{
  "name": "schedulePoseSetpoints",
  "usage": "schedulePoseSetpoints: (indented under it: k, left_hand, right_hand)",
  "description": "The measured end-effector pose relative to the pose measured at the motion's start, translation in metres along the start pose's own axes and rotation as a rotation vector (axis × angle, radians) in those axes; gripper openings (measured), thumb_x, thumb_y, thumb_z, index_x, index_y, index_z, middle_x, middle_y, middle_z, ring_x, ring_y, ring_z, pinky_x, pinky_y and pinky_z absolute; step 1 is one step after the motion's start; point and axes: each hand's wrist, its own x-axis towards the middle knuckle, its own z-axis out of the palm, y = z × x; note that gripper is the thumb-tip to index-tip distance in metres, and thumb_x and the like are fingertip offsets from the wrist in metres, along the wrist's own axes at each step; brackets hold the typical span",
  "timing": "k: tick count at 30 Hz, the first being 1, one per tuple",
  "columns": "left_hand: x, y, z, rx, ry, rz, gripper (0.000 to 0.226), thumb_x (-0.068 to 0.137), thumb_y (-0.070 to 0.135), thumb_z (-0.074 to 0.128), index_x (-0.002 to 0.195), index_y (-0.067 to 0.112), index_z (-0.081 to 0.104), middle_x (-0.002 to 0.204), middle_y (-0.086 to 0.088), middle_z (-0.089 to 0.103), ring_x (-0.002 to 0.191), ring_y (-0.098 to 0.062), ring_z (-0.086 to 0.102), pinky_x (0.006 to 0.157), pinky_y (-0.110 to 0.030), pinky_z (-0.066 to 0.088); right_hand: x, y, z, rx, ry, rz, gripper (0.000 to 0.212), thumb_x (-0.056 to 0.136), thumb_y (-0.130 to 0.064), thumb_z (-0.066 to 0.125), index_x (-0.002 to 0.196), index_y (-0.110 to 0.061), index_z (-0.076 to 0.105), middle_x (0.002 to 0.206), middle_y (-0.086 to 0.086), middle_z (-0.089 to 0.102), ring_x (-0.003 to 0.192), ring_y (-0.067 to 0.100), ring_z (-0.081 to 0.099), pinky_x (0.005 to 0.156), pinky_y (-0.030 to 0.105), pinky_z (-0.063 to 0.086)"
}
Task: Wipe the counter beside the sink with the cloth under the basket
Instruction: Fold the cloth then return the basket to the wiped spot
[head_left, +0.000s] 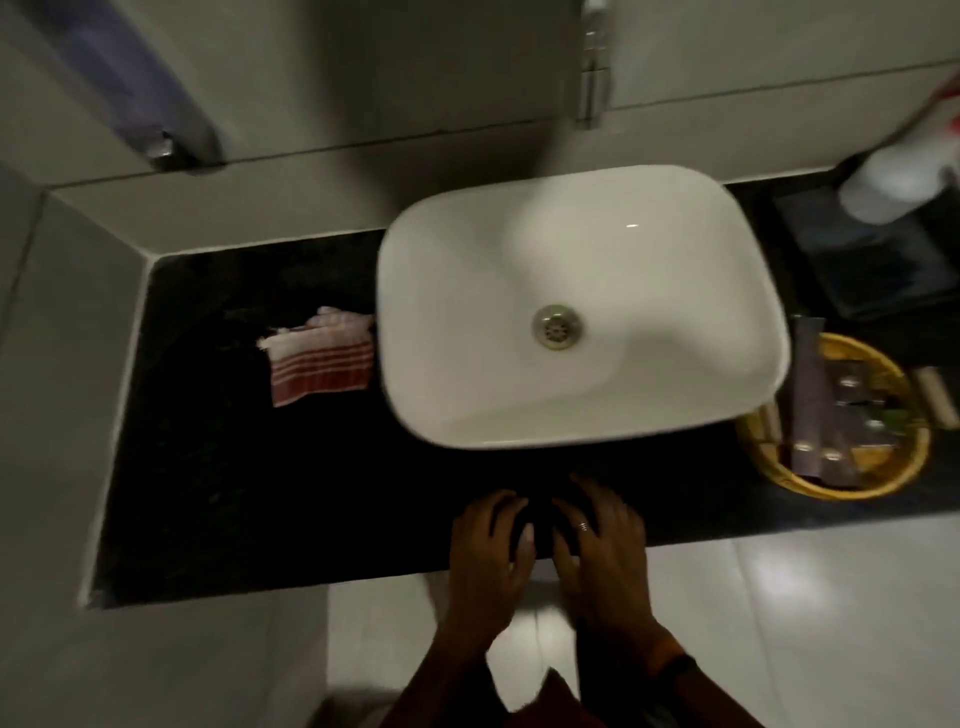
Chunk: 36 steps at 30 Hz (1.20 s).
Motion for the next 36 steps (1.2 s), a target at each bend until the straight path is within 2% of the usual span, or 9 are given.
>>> schedulePoseSetpoints:
  k: [8,11,14,18,20,25,29,33,36]
  left_hand:
    - [0.08,0.124,0.064,-0.115,-0.155,0.065,0.058,0.098,0.042,0.048,0.147,0.012,0.042,0.149,-0.01,0.051,0.138,-0.024,0.049,0.116,-0.035,0.039]
    - [0.117,0.171,0.095,-0.147,-0.18,-0.074,0.067,0.097,0.049,0.05,0.153,0.018,0.029,0.152,-0.011,0.046,0.141,-0.025,0.043,0.12,-0.038,0.033]
    - [0.139,0.202,0.119,-0.234,-0.152,-0.202,0.061,0.096,0.04,0.055,0.147,0.014,0.035,0.15,-0.014,0.047,0.139,-0.03,0.044,0.118,-0.036,0.03]
    - [0.158,0.207,0.133,-0.289,-0.165,-0.393,0.045,0.097,0.019,0.054,0.14,0.013,0.044,0.144,-0.012,0.052,0.134,-0.032,0.049,0.109,-0.033,0.036]
    - [0.155,0.2,0.13,-0.275,-0.222,-0.398,0.048,0.095,0.017,0.054,0.142,0.015,0.043,0.143,-0.012,0.053,0.132,-0.031,0.051,0.108,-0.035,0.04]
    - [0.109,0.173,0.093,-0.287,-0.288,-0.378,0.039,0.094,0.018,0.055,0.134,0.018,0.053,0.111,-0.015,0.07,0.102,-0.031,0.069,0.084,-0.029,0.05]
    - [0.052,0.133,0.046,-0.337,-0.268,-0.392,0.023,0.095,0.016,0.055,0.117,0.021,0.06,0.084,0.002,0.067,0.072,-0.006,0.066,0.069,-0.023,0.054]
    - [0.001,0.073,-0.011,-0.316,-0.217,-0.504,0.04,0.094,0.014,0.058,0.133,0.022,0.055,0.102,-0.003,0.067,0.088,-0.016,0.066,0.08,-0.032,0.056]
    - [-0.028,0.013,-0.064,-0.296,-0.155,-0.587,0.031,0.099,0.021,0.052,0.13,0.027,0.056,0.1,0.001,0.069,0.093,-0.018,0.068,0.084,-0.036,0.058]
  right_hand:
    - [0.074,0.144,-0.102,-0.025,0.28,0.302,0.039,0.094,-0.031,0.059,0.13,-0.015,0.058,0.145,0.012,0.049,0.138,0.029,0.042,0.117,0.042,0.031]
    - [0.098,0.2,-0.125,0.021,0.363,0.429,0.046,0.092,-0.028,0.064,0.134,-0.013,0.054,0.15,0.014,0.044,0.141,0.03,0.038,0.117,0.048,0.034]
    - [0.117,0.237,-0.13,0.168,0.261,0.546,0.053,0.096,-0.032,0.059,0.142,-0.011,0.044,0.153,0.015,0.041,0.142,0.032,0.037,0.116,0.05,0.036]
    - [0.121,0.256,-0.13,0.364,0.199,0.56,0.026,0.104,-0.023,0.045,0.122,-0.01,0.057,0.116,0.009,0.066,0.11,0.025,0.063,0.102,0.05,0.05]
    - [0.112,0.254,-0.132,0.409,0.231,0.582,0.022,0.105,-0.023,0.041,0.111,-0.011,0.06,0.1,0.004,0.065,0.096,0.022,0.065,0.094,0.047,0.054]
    - [0.053,0.218,-0.124,0.38,0.208,0.49,0.021,0.103,-0.009,0.045,0.119,-0.001,0.057,0.106,0.018,0.068,0.093,0.027,0.067,0.081,0.033,0.053]
    - [0.002,0.161,-0.108,0.411,0.18,0.487,0.027,0.1,-0.004,0.052,0.127,0.002,0.055,0.096,0.014,0.069,0.072,0.023,0.064,0.064,0.023,0.049]
    - [-0.028,0.084,-0.076,0.43,0.077,0.454,0.031,0.098,-0.004,0.055,0.129,0.001,0.054,0.089,0.012,0.071,0.058,0.019,0.061,0.053,0.019,0.048]
    - [-0.032,0.014,-0.04,0.501,-0.025,0.467,0.031,0.1,-0.005,0.053,0.13,-0.009,0.054,0.075,-0.007,0.063,0.055,0.01,0.061,0.045,0.013,0.047]
